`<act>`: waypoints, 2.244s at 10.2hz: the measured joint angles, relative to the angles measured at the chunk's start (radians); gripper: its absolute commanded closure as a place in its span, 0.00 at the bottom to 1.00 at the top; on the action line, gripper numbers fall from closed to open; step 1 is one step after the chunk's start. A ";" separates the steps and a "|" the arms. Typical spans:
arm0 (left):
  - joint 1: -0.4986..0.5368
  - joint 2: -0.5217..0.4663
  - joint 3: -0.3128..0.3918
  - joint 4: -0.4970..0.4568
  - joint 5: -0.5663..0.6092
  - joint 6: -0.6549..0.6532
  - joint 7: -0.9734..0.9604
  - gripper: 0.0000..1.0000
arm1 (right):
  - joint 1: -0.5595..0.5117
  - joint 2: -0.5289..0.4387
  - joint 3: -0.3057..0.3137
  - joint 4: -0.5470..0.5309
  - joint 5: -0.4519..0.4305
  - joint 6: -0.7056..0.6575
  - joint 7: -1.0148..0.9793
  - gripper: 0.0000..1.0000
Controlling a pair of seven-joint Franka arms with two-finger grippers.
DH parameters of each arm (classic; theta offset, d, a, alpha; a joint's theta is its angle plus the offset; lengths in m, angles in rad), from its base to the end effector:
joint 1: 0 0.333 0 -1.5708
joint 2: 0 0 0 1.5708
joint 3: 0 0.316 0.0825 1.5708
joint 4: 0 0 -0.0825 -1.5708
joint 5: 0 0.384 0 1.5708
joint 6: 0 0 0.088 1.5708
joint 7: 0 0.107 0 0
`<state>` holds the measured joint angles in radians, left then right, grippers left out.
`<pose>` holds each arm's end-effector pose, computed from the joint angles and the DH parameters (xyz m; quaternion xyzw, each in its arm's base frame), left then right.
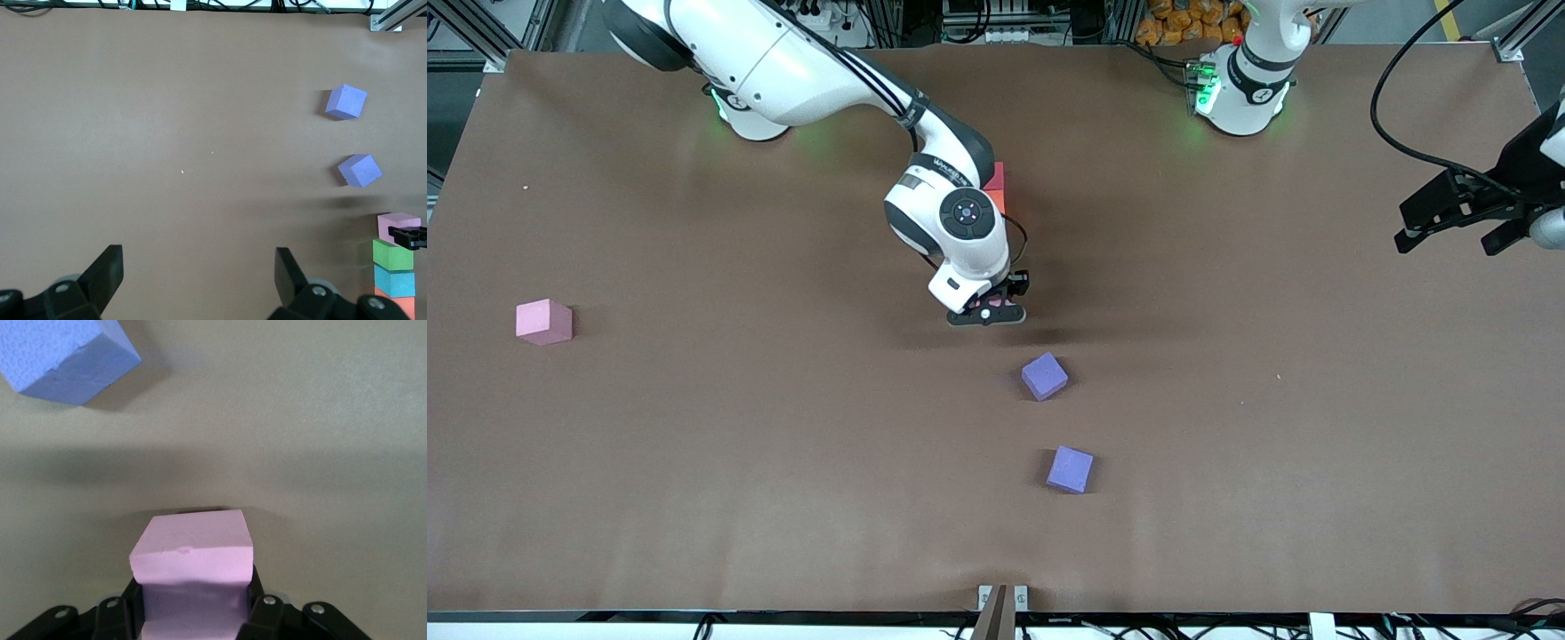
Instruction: Arrange blocks into number 1
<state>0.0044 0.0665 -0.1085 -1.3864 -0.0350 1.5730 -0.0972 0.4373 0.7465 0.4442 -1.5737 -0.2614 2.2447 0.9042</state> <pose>0.5718 -0.0609 0.6745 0.9980 -0.0041 0.0578 0.0270 0.4841 0.5046 0.2327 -0.9987 -0.0183 0.0346 0.0311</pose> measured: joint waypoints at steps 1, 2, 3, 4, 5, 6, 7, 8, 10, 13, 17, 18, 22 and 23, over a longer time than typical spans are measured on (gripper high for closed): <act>0.000 0.000 0.000 0.000 0.000 0.000 0.000 0.00 | 0.005 0.002 0.000 -0.001 0.000 -0.001 0.008 1.00; 0.000 0.000 0.000 0.000 0.000 0.000 0.000 0.00 | 0.009 0.008 0.000 -0.002 0.001 -0.001 0.011 1.00; -0.001 0.000 0.000 -0.001 0.000 0.000 0.000 0.00 | 0.012 0.015 0.000 -0.002 0.001 -0.001 0.012 0.99; -0.002 0.000 -0.001 -0.001 0.000 0.000 0.000 0.00 | 0.013 0.021 0.000 -0.002 0.001 -0.001 0.013 0.90; -0.003 0.000 -0.001 -0.001 0.000 -0.001 0.000 0.00 | 0.013 0.024 0.000 -0.002 0.001 -0.001 0.013 0.87; -0.003 0.000 -0.001 -0.002 0.000 -0.001 0.000 0.00 | 0.013 0.025 0.000 -0.002 0.001 -0.001 0.013 0.51; -0.003 0.000 -0.001 -0.004 0.000 -0.001 0.000 0.00 | 0.013 0.025 0.000 -0.002 0.001 -0.001 0.014 0.01; -0.003 0.000 -0.001 -0.004 0.000 -0.001 0.000 0.00 | 0.013 0.025 -0.001 -0.002 0.001 -0.002 0.014 0.00; -0.003 0.000 -0.002 -0.005 0.000 -0.001 0.000 0.00 | 0.013 0.025 -0.005 -0.001 0.001 -0.003 0.014 0.00; -0.003 0.000 -0.005 -0.005 0.000 -0.001 0.000 0.00 | 0.006 0.023 -0.013 0.030 0.001 -0.050 0.014 0.00; -0.001 0.000 -0.005 -0.005 0.000 -0.001 0.000 0.00 | -0.050 0.001 -0.009 0.219 0.028 -0.308 0.014 0.00; 0.000 0.000 -0.004 -0.005 0.000 -0.001 0.000 0.00 | -0.075 -0.017 -0.008 0.264 0.067 -0.354 0.013 0.00; 0.010 -0.001 -0.001 -0.005 0.000 -0.001 -0.001 0.00 | -0.163 -0.152 -0.007 0.312 0.115 -0.442 0.013 0.00; 0.013 -0.001 -0.002 -0.005 0.000 -0.001 -0.001 0.00 | -0.196 -0.186 -0.008 0.312 0.115 -0.477 0.013 0.00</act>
<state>0.0178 0.0651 -0.1103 -1.3910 -0.0355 1.5724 -0.0986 0.2418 0.5607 0.4364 -1.2614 -0.1461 1.7676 0.9172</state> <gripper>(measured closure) 0.000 0.000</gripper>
